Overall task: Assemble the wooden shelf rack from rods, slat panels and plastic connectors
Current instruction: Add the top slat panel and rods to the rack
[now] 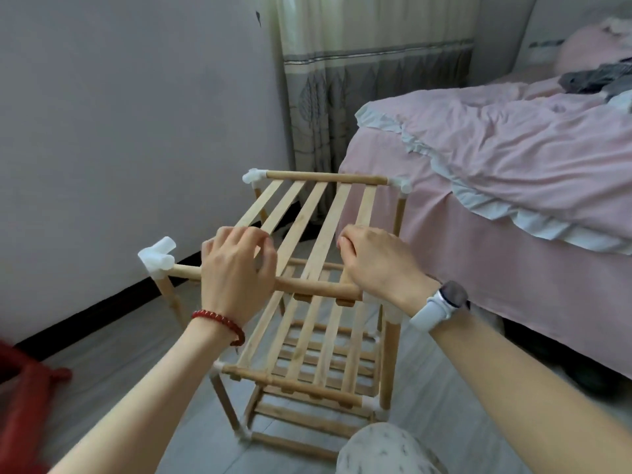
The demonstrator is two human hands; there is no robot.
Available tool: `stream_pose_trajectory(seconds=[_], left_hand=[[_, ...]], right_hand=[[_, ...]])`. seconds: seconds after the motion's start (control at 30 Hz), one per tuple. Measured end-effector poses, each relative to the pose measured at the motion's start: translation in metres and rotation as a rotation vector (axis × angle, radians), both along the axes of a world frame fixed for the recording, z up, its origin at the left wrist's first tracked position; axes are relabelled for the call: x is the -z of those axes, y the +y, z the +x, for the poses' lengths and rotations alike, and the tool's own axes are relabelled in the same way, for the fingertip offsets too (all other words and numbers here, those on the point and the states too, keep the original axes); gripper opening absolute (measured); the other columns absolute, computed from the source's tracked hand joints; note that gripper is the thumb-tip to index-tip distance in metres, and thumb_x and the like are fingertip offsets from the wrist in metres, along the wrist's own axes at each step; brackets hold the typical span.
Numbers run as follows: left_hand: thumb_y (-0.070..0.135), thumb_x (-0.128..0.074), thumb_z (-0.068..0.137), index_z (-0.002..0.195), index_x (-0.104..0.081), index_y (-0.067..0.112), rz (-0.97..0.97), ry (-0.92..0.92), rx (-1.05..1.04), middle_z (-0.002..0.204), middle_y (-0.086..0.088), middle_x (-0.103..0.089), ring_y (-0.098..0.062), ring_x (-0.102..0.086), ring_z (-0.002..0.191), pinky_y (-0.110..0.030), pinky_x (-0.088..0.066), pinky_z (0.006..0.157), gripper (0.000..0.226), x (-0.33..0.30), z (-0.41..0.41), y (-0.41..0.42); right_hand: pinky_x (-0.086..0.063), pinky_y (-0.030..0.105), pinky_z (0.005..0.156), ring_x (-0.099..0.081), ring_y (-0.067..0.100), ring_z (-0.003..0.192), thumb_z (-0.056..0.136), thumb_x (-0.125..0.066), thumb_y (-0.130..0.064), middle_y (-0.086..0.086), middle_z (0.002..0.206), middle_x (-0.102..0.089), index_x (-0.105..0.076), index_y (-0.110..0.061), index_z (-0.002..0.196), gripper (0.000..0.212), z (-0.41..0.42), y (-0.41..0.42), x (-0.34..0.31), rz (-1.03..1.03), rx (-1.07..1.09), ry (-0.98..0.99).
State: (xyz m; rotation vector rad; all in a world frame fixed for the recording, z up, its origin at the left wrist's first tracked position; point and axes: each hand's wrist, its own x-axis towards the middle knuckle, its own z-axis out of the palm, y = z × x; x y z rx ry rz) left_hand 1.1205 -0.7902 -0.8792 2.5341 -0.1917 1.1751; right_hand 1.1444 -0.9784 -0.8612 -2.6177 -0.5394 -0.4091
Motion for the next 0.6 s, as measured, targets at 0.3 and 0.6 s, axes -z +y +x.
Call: stream_pose_trajectory(seconds=[0.3,0.6], left_hand=[[0.017,-0.042,0.096,0.129,-0.049,0.014,-0.562,0.302,-0.216,0.137,-0.008,-0.044,-0.023,-0.039,0.127,-0.038,-0.029,0.107,0.034,-0.028,0.003,0.140],[0.034,-0.044,0.096,0.113,-0.054,0.015,-0.936,0.562,0.116,0.100,-0.002,-0.062,-0.007,-0.059,0.084,-0.018,-0.046,0.071,0.027,-0.011,-0.008,0.138]], right_hand=[[-0.037,0.043,0.092,-0.048,0.028,0.109,0.097,-0.036,-0.027,0.008,0.115,-0.056,-0.054,-0.014,0.115,0.028,-0.008,0.127,-0.001,-0.285,-0.316,0.011],[-0.026,0.037,0.076,-0.058,0.029,0.095,0.098,-0.037,-0.040,0.004,0.098,-0.064,-0.053,-0.017,0.104,0.029,0.004,0.175,0.007,-0.346,-0.310,-0.100]])
